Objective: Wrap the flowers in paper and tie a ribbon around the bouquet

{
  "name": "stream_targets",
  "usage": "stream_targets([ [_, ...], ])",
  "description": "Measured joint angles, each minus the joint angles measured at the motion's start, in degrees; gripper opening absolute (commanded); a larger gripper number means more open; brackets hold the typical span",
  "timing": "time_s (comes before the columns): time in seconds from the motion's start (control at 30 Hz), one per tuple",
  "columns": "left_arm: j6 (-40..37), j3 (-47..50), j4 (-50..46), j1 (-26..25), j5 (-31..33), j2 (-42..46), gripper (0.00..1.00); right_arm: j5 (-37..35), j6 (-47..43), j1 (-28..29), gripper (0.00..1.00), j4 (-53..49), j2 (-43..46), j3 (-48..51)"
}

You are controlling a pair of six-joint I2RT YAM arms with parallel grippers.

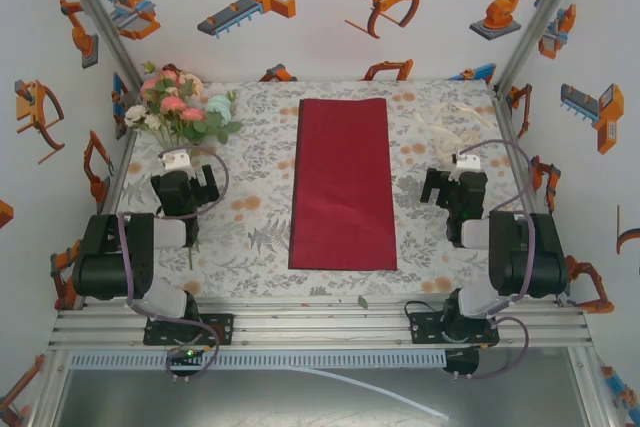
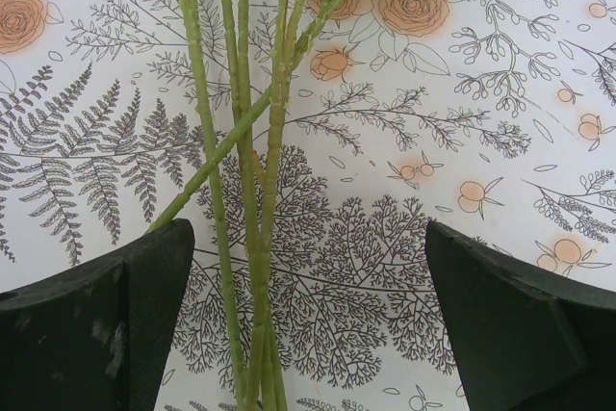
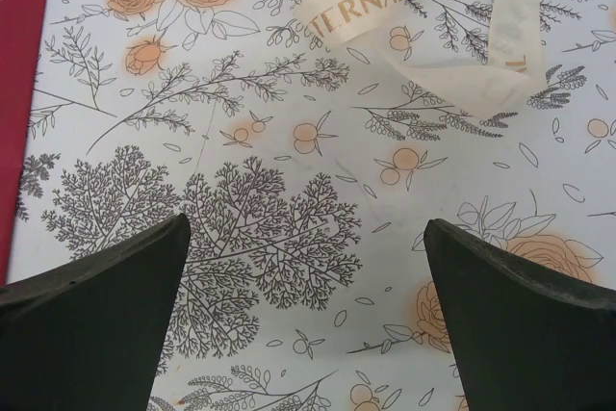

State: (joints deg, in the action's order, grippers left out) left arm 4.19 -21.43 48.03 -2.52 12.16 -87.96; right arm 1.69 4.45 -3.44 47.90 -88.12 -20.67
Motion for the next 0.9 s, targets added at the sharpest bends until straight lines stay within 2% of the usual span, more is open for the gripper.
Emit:
stream_targets([
  [0.73, 0.0, 0.0, 0.0, 0.0, 0.0, 0.0, 0.97, 0.6, 0.0, -0.1, 0.99, 0.0, 0.0, -0.1],
  [0.9, 0.0, 0.0, -0.1, 0.0, 0.1, 0.4, 0.97, 0.0, 0.0, -0.1, 0.99, -1.3, 3.6, 0.0],
])
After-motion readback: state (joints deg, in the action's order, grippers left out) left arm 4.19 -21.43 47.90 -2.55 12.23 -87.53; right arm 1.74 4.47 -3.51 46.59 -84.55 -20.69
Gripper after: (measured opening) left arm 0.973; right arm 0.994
